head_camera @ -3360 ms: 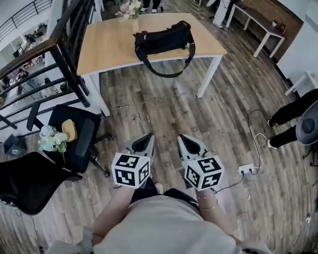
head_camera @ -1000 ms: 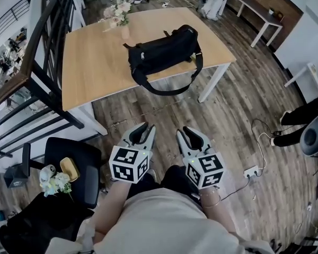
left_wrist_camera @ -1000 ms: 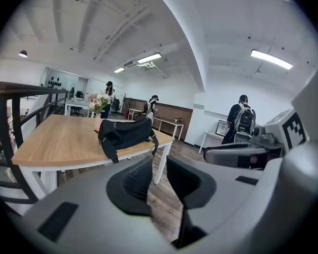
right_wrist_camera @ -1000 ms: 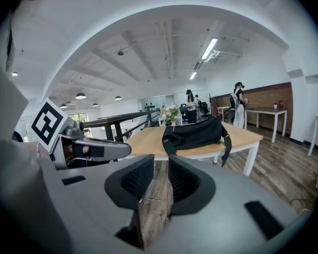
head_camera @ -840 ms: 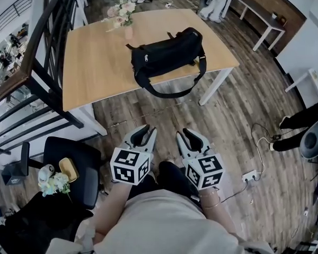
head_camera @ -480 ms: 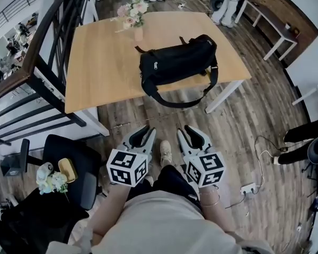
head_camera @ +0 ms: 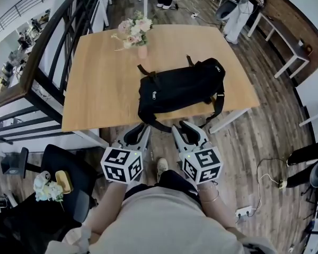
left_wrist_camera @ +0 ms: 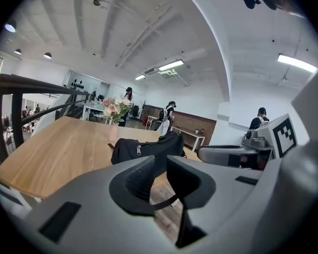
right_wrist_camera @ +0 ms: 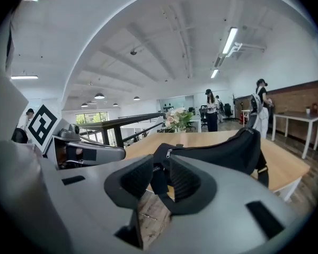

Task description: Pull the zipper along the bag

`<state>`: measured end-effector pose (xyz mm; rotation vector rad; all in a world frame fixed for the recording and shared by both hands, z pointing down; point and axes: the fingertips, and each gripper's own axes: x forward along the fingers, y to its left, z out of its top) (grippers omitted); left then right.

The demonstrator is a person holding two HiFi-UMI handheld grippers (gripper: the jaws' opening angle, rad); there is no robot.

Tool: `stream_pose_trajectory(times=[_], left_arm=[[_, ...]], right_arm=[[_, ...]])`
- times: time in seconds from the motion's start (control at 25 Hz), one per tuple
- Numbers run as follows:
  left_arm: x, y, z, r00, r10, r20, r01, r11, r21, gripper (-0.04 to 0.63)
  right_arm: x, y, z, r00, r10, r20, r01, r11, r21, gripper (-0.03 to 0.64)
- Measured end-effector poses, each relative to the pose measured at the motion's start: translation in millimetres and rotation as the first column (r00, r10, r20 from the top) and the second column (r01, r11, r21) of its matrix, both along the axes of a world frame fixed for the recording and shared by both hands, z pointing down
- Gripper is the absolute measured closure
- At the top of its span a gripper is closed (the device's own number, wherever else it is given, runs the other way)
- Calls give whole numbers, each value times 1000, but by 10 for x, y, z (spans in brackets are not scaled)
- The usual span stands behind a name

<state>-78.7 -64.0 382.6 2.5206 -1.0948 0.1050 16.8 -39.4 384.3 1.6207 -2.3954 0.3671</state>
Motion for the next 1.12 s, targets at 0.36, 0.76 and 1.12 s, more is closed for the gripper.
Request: stream_pose_trajectory(times=[0.36, 0.76, 1.12], left_arm=[[255, -717, -3, 993, -117, 13, 117, 993, 0, 528], [227, -909, 56, 967, -254, 3, 254, 967, -15, 529], [68, -975, 158, 959, -283, 31, 284, 958, -39, 529]], right_arm=[[332, -731, 22, 996, -92, 2, 92, 996, 2, 529], [339, -968, 106, 983, -181, 29, 181, 983, -2, 531], [131, -1017, 201, 971, -237, 24, 237, 971, -17, 541]])
